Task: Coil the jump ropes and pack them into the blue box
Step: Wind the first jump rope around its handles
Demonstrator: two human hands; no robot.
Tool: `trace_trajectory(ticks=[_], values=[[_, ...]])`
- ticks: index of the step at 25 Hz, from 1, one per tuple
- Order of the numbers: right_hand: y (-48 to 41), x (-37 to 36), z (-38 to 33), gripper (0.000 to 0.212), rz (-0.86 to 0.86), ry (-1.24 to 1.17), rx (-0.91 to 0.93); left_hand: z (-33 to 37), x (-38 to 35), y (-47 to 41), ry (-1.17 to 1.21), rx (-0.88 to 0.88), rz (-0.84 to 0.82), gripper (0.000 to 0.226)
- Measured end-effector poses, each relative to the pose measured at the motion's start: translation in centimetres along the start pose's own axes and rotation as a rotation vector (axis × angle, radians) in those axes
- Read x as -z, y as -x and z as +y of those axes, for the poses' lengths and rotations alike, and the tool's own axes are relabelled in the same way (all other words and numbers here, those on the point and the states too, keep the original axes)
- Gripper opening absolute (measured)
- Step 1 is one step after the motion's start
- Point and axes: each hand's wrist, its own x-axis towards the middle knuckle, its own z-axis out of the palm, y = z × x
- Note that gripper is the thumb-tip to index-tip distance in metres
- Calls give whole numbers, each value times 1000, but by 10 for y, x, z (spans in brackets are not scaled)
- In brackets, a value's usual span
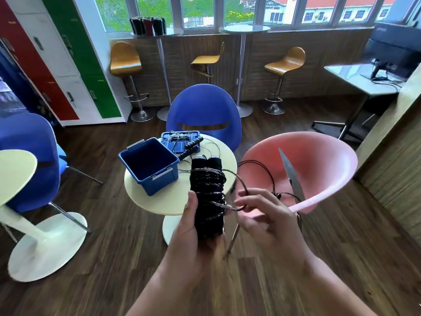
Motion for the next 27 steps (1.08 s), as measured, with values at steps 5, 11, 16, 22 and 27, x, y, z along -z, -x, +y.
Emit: trace_trajectory(ticks=[5, 11, 16, 22, 27], values=[[4, -6, 2, 9, 29, 150, 195, 0, -8, -8, 14, -73, 92, 56], [10, -26, -3, 15, -75, 167, 243, -7, -25, -17, 62, -220, 244, 54], [3, -19, 10, 23, -35, 430, 322, -3, -26, -19, 82, -119, 283, 49], [-17, 0, 21, 55, -59, 532, 320, -7, -17, -8, -70, -60, 220, 50], [-31, 10, 24, 51, -58, 410, 269, -3, -21, -2, -143, -66, 156, 48]])
